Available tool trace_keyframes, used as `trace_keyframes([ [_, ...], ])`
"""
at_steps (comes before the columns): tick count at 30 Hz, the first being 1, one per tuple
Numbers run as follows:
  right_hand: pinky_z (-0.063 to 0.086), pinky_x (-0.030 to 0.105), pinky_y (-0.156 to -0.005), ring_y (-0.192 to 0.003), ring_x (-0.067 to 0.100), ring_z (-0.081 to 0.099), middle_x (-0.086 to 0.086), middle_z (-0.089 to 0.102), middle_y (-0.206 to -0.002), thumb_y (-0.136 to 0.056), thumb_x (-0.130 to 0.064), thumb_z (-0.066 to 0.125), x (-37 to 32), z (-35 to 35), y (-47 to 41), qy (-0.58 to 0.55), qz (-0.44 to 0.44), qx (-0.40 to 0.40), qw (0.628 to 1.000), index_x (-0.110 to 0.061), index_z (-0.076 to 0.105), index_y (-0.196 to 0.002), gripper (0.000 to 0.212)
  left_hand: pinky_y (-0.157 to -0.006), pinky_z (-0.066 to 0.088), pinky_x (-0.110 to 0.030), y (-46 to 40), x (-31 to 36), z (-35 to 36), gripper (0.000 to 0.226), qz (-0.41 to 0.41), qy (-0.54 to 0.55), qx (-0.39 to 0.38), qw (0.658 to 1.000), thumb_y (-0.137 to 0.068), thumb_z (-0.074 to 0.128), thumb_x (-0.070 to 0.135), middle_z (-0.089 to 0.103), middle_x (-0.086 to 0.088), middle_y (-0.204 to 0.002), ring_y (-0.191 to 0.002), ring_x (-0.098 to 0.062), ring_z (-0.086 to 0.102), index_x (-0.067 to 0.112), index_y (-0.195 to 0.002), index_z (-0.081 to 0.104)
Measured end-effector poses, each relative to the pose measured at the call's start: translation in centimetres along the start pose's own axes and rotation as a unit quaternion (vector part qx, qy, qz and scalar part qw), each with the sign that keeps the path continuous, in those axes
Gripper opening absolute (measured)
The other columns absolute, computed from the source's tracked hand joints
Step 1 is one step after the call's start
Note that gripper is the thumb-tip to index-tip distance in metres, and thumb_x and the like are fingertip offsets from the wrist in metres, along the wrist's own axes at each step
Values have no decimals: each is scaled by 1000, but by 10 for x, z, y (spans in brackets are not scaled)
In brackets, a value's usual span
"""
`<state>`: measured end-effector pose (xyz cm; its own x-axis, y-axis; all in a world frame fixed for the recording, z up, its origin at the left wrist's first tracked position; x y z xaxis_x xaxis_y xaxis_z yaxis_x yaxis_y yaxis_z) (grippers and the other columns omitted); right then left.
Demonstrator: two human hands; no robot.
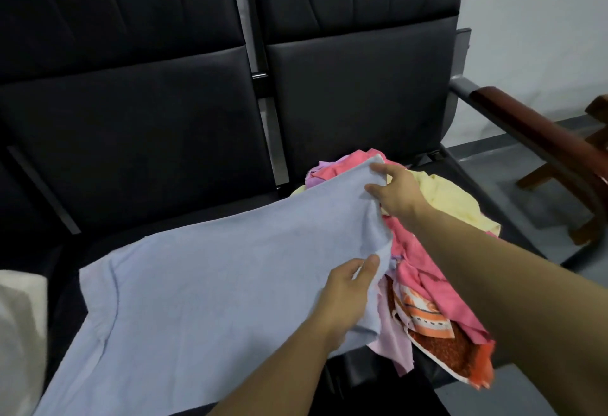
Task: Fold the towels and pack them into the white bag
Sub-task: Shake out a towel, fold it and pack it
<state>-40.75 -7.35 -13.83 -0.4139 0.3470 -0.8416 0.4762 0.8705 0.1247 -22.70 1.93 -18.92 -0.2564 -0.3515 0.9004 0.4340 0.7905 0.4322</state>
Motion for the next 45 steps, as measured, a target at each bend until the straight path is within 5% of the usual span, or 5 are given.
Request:
trace_keyframes([
  [19, 60, 47, -83, -88, 31, 70, 15, 66, -117, -87, 1, 70, -73, 6, 39, -33, -16, 4, 999, -6, 51, -144, 61, -78, 43, -31, 70, 30, -57, 41, 57, 8, -63, 996, -95, 56, 58, 56, 1, -90, -84, -14, 52, 18, -96, 66],
  [24, 60, 46, -86, -92, 30, 69, 16, 65, -121, -88, -4, 73, -116, 79, 54, -39, -39, -56, 997, -7, 48, -146, 63, -101, 53, -43, 103, 15, -141, 34, 26, 35, 2, 999, -102, 53, 49, 75, -2, -110, -105, -24, 71, 22, -103, 74],
  [37, 56, 44, -98, -120, 29, 60, 9, 47, -147, -91, -17, 73, -196, 305, 100, 14, -89, -222, 971, -20, 44, -150, 66, -68, 40, -18, 155, -65, -301, 35, -5, 31, 240, 970, -104, 52, 37, 59, 20, -67, -65, 6, 52, 24, -72, 61],
  [41, 59, 33, -88, -111, 27, 66, 10, 47, -149, -95, -19, 69, -195, 354, 107, -4, -64, -306, 950, -21, 38, -153, 65, -53, 30, -20, 145, -110, -334, 43, -33, -43, 325, 944, -104, 53, 27, 40, 13, -53, -55, -2, 37, 19, -64, 41],
  [45, 50, 36, -104, -132, 25, 53, 5, 46, -152, -103, -28, 56, -179, 376, 112, 15, -43, -398, 916, -23, 41, -152, 52, -71, 42, -34, 141, -147, -354, 35, -111, -152, 345, 920, -105, 48, 30, 58, 0, -75, -78, -22, 59, 17, -73, 48],
])
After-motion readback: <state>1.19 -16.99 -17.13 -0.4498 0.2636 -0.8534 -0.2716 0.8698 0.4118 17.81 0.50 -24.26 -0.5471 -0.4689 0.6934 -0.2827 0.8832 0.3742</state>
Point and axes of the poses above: each hand's wrist, its own y-axis away from the middle knuckle, its own z-axis out of the palm, x = y × z, the point moved 1 cm from there along -y, towards the middle knuckle
